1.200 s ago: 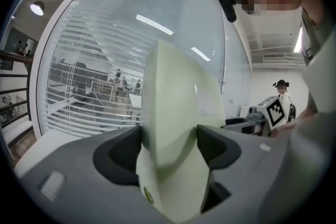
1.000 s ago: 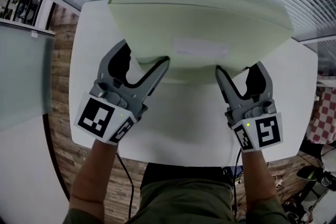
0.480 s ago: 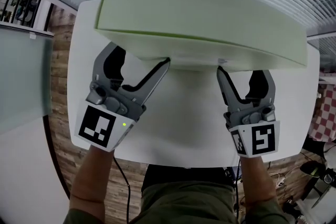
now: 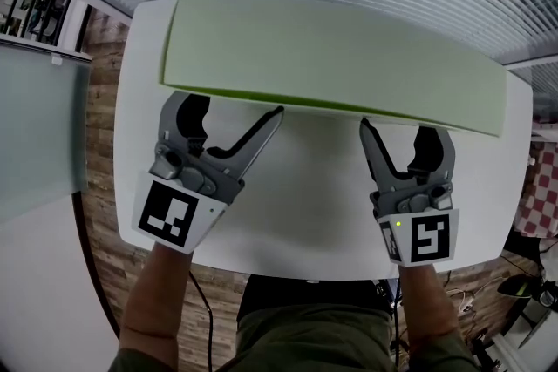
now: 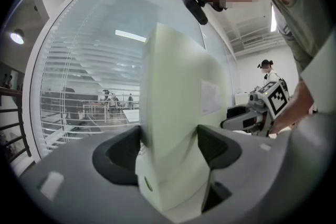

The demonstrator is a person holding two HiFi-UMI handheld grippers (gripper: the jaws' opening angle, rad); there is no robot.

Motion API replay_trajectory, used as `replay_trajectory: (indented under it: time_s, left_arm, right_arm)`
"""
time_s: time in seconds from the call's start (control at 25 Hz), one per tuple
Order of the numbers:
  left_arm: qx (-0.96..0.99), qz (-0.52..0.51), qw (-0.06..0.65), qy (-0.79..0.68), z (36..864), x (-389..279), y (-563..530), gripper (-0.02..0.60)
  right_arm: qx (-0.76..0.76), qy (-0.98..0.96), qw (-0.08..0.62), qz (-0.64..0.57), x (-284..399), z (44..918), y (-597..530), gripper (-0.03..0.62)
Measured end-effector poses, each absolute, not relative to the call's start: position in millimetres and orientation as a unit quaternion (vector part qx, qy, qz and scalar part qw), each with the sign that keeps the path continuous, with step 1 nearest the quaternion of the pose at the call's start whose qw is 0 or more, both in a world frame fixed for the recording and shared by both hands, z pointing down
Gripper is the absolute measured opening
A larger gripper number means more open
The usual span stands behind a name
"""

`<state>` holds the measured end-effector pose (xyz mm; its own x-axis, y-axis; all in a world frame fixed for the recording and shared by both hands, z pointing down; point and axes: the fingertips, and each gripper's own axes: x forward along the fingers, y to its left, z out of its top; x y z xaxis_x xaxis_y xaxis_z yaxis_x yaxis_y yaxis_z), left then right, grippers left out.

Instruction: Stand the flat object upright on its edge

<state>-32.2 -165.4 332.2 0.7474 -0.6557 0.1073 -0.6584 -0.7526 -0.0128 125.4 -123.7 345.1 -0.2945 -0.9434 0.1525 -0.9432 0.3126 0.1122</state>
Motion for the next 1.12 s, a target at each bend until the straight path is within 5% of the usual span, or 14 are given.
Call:
replay_trajectory:
  time_s: [1.12]
  left_arm:
    - [0.927, 0.046, 0.025, -0.371, 333.3, -36.7, -165.2, 0.325]
  right_arm:
    - [0.571, -0.816, 0.093, 0.007, 132.5, 348.2, -123.6, 0.334]
